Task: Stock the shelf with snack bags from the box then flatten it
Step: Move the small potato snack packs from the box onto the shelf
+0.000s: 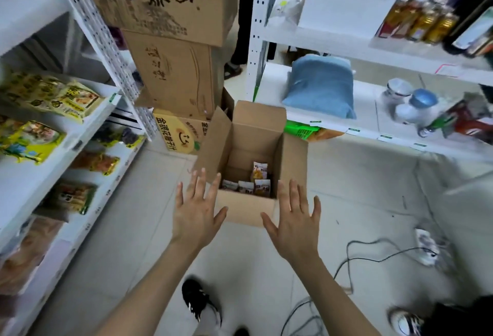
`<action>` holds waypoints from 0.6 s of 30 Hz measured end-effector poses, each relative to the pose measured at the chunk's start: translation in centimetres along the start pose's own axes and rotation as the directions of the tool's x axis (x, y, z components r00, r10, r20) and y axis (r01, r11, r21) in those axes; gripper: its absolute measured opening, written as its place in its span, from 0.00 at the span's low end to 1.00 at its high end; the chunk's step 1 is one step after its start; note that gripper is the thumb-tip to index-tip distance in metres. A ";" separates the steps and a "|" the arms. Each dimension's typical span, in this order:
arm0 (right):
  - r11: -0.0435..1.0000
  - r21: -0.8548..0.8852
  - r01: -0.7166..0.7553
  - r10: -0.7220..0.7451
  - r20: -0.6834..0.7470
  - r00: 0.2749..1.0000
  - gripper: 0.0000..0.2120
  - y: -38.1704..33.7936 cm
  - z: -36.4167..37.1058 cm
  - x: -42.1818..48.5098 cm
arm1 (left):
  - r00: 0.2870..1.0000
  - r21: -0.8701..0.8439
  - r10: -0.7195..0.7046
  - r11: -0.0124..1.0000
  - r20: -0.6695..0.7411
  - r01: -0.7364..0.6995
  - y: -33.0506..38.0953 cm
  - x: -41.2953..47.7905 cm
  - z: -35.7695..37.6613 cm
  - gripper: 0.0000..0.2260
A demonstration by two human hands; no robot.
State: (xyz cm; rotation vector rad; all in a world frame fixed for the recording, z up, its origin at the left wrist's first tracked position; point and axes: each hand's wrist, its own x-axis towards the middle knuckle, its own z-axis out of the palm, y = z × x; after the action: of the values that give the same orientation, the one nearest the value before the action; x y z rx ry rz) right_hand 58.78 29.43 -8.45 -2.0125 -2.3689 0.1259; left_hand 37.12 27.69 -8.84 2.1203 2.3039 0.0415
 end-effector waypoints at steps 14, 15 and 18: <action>0.957 0.134 -0.257 0.216 0.258 0.942 0.47 6.5 8.7 4.9 | 0.915 -0.282 -0.076 0.938 0.395 0.200 4.1 6.2 10.6 0.36; 0.953 0.143 -0.268 0.222 0.277 0.935 0.48 6.3 9.6 6.0 | 0.906 -0.292 -0.083 0.931 0.416 0.219 3.9 7.3 11.7 0.36; 0.944 0.142 -0.298 0.229 0.366 0.902 0.45 5.9 13.0 9.9 | 0.882 -0.269 -0.096 0.932 0.460 0.242 3.5 10.7 15.1 0.36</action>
State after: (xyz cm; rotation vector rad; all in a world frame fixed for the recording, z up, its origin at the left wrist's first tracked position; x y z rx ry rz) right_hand 61.96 39.61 -22.13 -2.3615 -2.1239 0.7489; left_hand 40.09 38.81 -23.72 1.5676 2.0369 -0.0587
